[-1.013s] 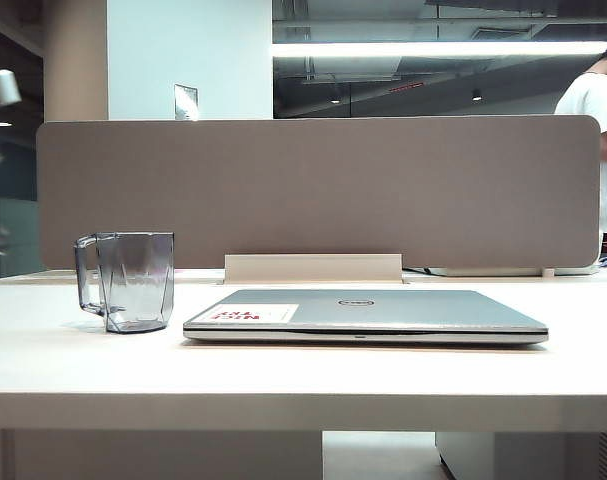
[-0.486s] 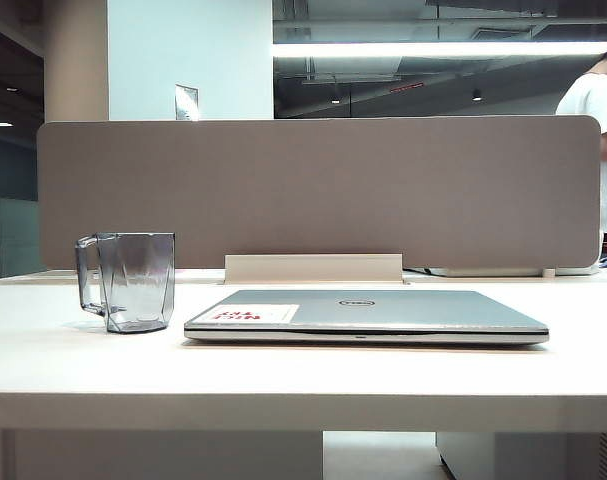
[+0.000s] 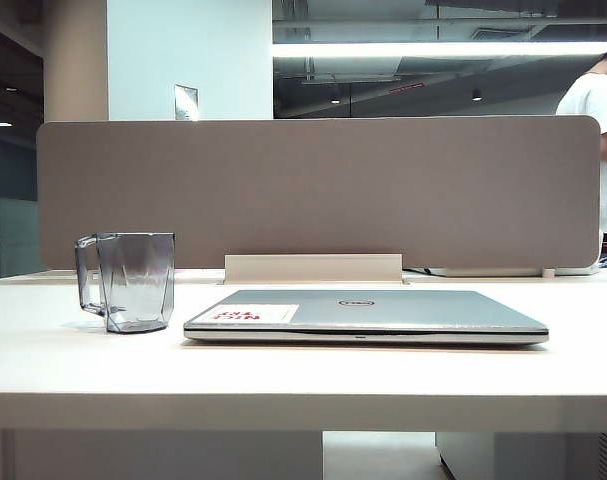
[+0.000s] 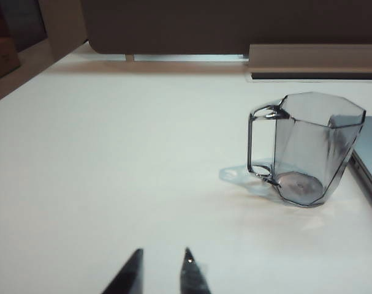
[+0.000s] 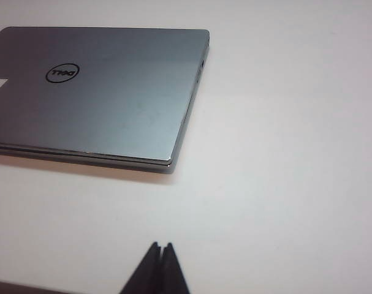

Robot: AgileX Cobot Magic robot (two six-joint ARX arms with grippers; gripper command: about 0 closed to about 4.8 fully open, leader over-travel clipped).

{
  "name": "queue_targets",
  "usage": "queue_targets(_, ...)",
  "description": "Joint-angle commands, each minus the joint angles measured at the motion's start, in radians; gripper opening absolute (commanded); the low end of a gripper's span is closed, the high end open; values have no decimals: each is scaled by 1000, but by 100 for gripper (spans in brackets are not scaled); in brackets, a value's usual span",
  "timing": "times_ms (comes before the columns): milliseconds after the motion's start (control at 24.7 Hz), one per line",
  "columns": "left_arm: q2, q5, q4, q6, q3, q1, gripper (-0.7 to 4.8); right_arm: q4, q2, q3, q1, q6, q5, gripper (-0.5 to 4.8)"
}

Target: Pick up the water cup and place it on the left side of the laptop.

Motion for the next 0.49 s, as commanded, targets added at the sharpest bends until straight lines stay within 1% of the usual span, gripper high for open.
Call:
queue_targets(41, -37, 4, -27, -1, 3, -1, 76, 6, 0, 3, 0, 4, 5, -5)
queue_targets(486, -44, 5, -31, -1, 3, -2, 76, 6, 0, 3, 0, 4, 5, -5)
